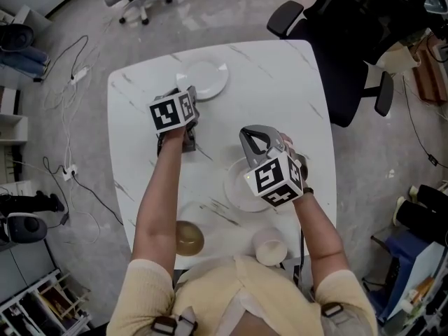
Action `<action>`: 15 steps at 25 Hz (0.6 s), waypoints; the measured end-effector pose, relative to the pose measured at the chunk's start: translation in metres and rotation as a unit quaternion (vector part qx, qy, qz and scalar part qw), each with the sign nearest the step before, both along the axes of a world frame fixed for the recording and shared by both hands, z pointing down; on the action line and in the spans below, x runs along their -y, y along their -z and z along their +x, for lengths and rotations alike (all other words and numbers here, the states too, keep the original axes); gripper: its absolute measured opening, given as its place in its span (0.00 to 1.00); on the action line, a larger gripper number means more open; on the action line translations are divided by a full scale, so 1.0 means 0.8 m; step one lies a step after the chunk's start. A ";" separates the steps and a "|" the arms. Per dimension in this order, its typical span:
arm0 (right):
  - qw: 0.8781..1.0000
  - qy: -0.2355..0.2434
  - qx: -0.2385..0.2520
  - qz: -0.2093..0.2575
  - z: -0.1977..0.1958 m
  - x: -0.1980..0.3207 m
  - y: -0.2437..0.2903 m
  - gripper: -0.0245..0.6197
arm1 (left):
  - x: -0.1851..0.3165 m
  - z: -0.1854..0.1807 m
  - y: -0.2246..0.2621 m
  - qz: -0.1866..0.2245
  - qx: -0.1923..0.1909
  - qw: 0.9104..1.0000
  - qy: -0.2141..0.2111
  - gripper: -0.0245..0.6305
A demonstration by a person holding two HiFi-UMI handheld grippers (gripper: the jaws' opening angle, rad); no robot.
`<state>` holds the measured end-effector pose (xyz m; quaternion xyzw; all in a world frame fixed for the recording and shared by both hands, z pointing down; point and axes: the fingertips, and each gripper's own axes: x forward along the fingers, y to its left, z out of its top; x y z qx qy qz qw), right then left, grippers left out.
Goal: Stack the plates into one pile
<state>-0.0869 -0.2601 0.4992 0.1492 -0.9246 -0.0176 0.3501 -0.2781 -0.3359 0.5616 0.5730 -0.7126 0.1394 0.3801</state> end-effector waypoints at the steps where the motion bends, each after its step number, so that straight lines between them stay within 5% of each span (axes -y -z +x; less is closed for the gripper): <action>1: 1.000 -0.001 0.000 0.000 0.001 0.000 -0.001 0.04 | 0.000 0.000 0.000 0.000 -0.004 1.000 0.000 0.33; 15: 1.000 -0.006 -0.006 0.008 0.008 -0.003 -0.005 0.04 | -0.002 -0.001 0.002 0.015 -0.027 1.000 -0.006 0.20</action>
